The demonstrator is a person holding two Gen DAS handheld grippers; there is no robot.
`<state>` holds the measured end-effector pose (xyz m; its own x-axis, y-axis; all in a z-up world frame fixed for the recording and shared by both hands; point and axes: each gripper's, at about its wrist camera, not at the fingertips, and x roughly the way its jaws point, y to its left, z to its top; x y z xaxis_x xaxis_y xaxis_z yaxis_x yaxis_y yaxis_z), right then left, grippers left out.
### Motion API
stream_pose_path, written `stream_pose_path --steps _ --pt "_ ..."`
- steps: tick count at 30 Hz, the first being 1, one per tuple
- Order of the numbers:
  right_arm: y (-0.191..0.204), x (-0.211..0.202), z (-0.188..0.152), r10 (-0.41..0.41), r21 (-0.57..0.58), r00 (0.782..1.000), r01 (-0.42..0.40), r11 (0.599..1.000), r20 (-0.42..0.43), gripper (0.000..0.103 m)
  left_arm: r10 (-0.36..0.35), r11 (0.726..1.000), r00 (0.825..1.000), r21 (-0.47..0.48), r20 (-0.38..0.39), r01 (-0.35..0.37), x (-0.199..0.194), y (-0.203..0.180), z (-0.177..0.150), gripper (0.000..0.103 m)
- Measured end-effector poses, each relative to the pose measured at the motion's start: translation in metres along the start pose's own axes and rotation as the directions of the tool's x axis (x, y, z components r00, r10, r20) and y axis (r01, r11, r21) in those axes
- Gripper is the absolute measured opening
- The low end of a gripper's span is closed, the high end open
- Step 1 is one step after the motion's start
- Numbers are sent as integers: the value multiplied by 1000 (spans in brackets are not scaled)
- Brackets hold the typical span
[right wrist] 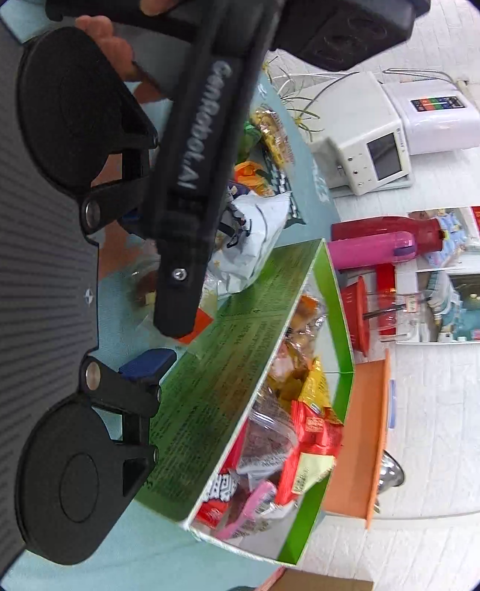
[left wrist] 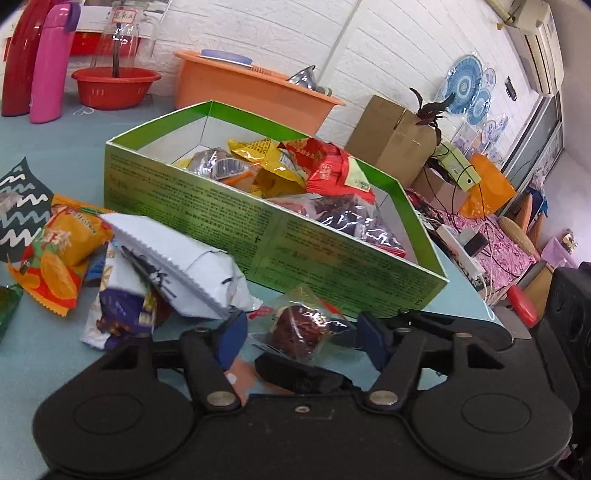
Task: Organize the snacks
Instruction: 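Lower the clear bag into the green box and open both grippers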
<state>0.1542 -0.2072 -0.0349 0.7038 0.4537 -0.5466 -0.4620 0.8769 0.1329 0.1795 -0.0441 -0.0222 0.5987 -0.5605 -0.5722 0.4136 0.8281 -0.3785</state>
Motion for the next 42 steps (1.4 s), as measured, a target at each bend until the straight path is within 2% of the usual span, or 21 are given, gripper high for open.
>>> stream_pose_path --steps 1,3,4,8,13,17,23,32,33,35,36,37,42 --pt "2 -2 -1 -13 -5 1000 13 1000 3 74 -13 1000 1000 4 -5 13 -2 -2 -1 63" --pt "6 -7 -4 -30 -23 1000 31 999 9 69 -14 999 1000 39 -6 15 -6 -9 -4 63" --pt "6 -11 -6 -35 -26 999 35 999 10 68 -15 998 1000 53 -6 16 -8 -14 -7 60" --pt "9 -26 -12 -56 -29 998 57 998 23 66 -41 997 999 64 10 41 -18 -25 -12 56" --pt "13 -51 -6 -77 -44 990 82 996 118 65 -56 990 993 132 102 42 -42 -48 -2 56" --pt "13 -66 11 -81 -68 972 98 993 219 65 -69 983 981 180 180 36 -55 -59 15 56" --pt "1 -53 40 -98 -77 954 124 989 285 65 -78 983 974 177 214 40 -41 -53 47 56" --pt "-22 -19 62 -115 -44 955 132 990 272 65 -74 988 977 145 198 46 -2 -28 78 56" --pt "-23 -16 62 -118 -43 955 135 990 272 67 -73 988 979 147 192 45 3 -25 80 57" --pt "-27 -5 61 -118 -47 958 135 990 260 77 -50 990 984 139 170 27 12 -21 81 86" --pt "-29 0 59 -128 -44 960 144 989 250 97 -26 992 986 127 165 5 16 -18 79 103" --pt "-31 3 57 -149 -35 958 162 986 246 103 -7 993 985 117 172 -13 17 -15 76 103" --pt "-32 0 42 -168 -28 954 181 983 248 103 -1 997 985 78 173 -13 11 -6 68 103"
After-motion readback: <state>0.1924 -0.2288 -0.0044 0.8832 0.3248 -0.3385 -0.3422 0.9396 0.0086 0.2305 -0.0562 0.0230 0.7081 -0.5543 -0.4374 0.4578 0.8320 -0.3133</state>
